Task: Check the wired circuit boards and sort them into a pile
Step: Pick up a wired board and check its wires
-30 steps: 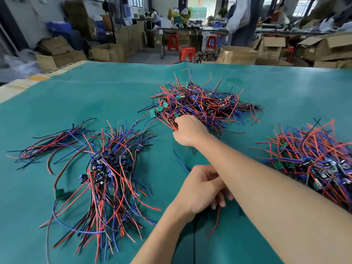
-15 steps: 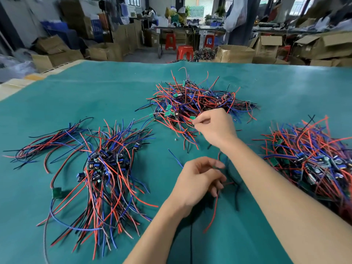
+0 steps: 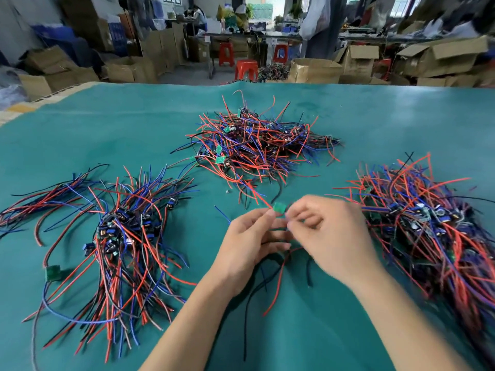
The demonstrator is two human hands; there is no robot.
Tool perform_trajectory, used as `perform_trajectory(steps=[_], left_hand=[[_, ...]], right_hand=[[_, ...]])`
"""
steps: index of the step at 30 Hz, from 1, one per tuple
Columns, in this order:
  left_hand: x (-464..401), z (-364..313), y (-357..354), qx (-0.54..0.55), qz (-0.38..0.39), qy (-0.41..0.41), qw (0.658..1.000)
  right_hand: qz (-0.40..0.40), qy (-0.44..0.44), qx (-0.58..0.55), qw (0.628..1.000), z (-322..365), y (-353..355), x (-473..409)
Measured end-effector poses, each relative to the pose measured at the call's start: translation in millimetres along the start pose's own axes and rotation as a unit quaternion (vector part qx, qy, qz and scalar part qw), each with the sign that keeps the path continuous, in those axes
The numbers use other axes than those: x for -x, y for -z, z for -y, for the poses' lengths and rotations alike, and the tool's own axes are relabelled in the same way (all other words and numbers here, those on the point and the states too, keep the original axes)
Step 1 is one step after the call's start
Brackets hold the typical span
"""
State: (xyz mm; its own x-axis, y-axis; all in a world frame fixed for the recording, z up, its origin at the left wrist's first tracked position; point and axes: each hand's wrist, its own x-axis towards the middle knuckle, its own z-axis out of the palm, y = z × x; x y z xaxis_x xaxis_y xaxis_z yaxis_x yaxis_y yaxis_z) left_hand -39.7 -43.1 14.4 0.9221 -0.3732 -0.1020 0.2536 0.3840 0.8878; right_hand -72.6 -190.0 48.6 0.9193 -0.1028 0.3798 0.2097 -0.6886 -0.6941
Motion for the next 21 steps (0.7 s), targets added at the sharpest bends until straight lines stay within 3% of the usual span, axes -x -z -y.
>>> perform_trajectory(steps=[5, 9, 14, 18, 21], left_hand=[[0.6, 1.9, 0.2, -0.065, 0.006, -0.018, 0.998], [1.0, 1.0, 1.3, -0.069, 0.014, -0.015, 0.997], [1.9, 0.1, 0.3, -0.079, 0.051, 0.000, 0.996], [2.6, -2.4, 1.5, -0.110, 0.091, -0.001, 0.990], [3.5, -4.0, 1.3, -0.125, 0.129, -0.008, 0.984]], right_hand=[[0.052, 0.092, 0.103, 0.989, -0.2, -9.2, 11.7], [0.074, 0.029, -0.053, 0.995, -6.4, -6.4, 9.8], [-0.026, -0.097, -0.154, 0.983, -21.0, -1.6, -0.6], [0.073, -0.159, -0.306, 0.936, -23.4, -9.5, 0.2], [0.112, -0.149, -0.378, 0.907, -20.6, -10.1, 0.6]])
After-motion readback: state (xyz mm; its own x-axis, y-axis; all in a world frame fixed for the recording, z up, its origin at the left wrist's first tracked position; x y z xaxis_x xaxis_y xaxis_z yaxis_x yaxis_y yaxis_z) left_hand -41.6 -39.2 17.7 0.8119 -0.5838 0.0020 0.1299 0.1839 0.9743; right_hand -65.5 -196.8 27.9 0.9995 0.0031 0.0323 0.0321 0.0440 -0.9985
